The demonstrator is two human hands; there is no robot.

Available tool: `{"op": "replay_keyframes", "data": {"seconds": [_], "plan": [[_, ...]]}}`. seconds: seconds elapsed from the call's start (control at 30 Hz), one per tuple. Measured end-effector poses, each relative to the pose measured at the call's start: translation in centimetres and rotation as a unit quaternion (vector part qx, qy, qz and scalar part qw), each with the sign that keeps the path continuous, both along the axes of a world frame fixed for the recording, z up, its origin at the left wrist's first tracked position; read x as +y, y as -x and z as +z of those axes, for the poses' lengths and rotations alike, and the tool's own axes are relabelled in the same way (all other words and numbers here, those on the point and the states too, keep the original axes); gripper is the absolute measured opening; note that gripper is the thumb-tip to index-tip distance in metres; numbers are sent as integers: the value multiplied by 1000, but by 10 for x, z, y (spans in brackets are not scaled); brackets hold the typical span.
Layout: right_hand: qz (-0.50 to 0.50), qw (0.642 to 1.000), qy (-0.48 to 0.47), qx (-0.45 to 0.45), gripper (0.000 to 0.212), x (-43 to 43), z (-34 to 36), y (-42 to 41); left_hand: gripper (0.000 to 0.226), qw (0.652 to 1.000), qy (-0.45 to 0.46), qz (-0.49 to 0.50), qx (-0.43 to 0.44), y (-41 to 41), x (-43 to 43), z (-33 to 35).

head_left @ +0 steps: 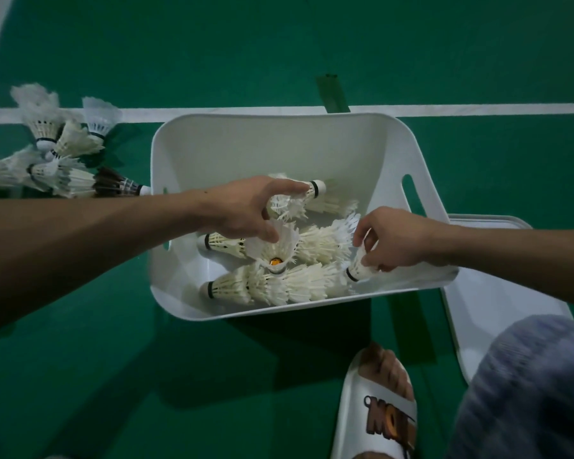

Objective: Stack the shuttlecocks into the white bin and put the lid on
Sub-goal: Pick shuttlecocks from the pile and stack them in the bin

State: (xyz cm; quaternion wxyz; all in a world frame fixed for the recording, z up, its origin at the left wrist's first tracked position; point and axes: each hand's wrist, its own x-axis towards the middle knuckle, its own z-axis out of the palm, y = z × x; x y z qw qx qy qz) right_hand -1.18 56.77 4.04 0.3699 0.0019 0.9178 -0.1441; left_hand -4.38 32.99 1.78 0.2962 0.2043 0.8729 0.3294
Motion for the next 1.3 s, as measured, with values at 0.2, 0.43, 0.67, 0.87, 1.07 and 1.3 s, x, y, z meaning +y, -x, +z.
{"op": "replay_keyframes", "data": {"seconds": [0.2, 0.43, 0.67, 0.87, 1.07, 1.3], "plan": [[-129, 989, 63, -43, 11, 1, -13, -3, 84, 1000, -4, 2, -3, -1, -3, 1], [-142, 989, 47, -9, 8, -1, -6, 2, 84, 1000, -8, 1, 0, -2, -7, 2], [-38, 998, -38, 31, 10, -8, 9, 6, 83, 1000, -7, 1, 5, -4, -9, 4], [31, 992, -99, 68, 8, -13, 20, 11, 84, 1000, -1, -1, 9, -5, -9, 3], [79, 987, -123, 60, 7, -15, 18, 5, 84, 1000, 3, -6, 17, -6, -9, 5], [108, 986, -115, 47, 14, -14, 4, 0, 85, 1000, 3, -5, 8, -7, -9, 4]]}}
